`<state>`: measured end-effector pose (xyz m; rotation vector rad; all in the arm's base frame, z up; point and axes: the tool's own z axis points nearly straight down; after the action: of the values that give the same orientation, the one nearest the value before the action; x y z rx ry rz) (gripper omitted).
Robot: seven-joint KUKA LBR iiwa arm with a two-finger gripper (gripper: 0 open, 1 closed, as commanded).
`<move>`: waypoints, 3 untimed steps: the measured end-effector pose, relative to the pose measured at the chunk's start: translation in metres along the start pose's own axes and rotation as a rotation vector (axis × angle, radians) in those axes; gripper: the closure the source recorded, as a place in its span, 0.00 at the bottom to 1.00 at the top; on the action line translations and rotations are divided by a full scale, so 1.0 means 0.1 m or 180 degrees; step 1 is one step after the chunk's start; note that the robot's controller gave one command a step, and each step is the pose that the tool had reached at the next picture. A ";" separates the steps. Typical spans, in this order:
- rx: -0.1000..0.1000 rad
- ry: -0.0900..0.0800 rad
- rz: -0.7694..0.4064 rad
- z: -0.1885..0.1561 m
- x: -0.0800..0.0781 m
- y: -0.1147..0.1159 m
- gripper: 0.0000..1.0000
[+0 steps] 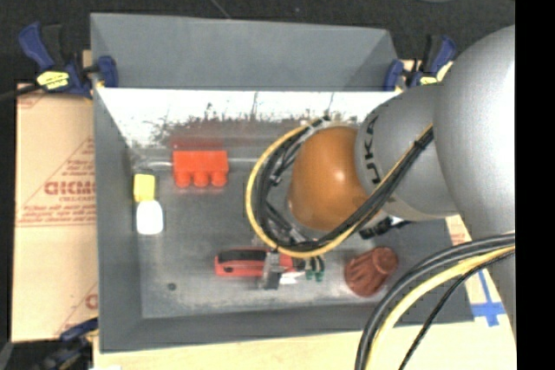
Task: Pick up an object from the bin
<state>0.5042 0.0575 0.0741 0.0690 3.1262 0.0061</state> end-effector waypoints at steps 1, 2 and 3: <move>0.0003 0.0021 0.0004 -0.22 0.02 -0.01 1.00; 0.0003 0.0023 0.0006 -0.57 0.01 -0.01 1.00; 0.0000 0.0015 0.0010 -0.84 0.00 -0.01 1.00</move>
Offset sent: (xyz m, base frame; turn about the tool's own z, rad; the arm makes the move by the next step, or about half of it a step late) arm -0.0023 -0.0005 0.0815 0.0008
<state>0.5030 0.0566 0.1582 0.0739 3.1309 0.0061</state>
